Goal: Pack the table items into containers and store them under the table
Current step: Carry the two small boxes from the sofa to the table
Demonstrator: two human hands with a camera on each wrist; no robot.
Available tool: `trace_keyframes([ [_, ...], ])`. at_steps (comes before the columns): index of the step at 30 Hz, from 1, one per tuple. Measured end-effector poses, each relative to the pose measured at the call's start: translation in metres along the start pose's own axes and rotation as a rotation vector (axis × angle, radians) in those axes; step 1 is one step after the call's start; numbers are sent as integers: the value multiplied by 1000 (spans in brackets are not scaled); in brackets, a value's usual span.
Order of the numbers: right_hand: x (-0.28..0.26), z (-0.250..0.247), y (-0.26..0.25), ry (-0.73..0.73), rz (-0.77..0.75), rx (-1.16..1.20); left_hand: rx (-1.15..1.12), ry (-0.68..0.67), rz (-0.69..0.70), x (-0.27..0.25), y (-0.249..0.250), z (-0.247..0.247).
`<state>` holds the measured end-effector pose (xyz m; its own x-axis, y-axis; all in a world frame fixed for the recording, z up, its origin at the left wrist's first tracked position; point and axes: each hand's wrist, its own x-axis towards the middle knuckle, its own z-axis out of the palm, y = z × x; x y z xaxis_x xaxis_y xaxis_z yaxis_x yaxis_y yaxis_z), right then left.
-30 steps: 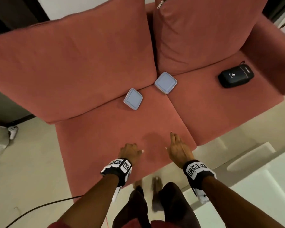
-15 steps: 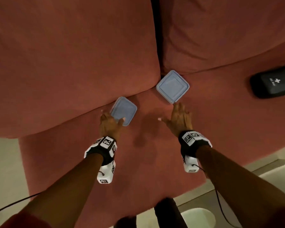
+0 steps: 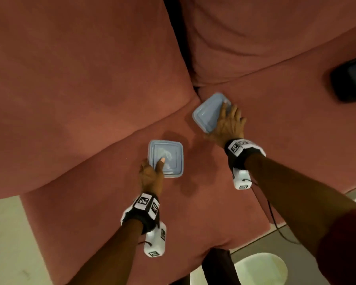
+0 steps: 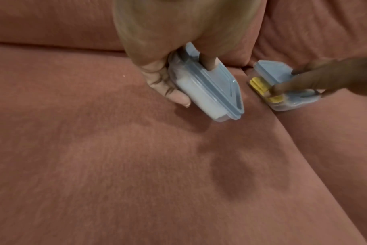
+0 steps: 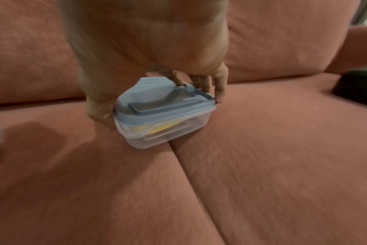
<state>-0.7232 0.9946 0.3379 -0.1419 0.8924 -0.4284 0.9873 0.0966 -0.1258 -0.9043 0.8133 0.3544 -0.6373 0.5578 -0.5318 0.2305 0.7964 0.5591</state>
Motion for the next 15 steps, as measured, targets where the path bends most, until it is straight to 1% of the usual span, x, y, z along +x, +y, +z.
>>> trace_keyframes([
  [3,-75,26,26,-48,154,140,11,-107,-65,-44,1,20],
  [5,-132,43,50,-61,278,235,90,-217,-55,-72,2,36],
  [7,-184,58,76,-46,380,279,176,-316,4,-95,3,52],
  [9,-235,70,111,16,504,310,265,-396,78,-122,5,73],
  [11,-274,81,143,88,628,333,373,-436,155,-148,6,91],
  [13,-315,89,185,165,784,384,480,-486,242,-187,15,117],
  [15,-343,94,215,199,881,427,521,-512,283,-217,23,136],
])
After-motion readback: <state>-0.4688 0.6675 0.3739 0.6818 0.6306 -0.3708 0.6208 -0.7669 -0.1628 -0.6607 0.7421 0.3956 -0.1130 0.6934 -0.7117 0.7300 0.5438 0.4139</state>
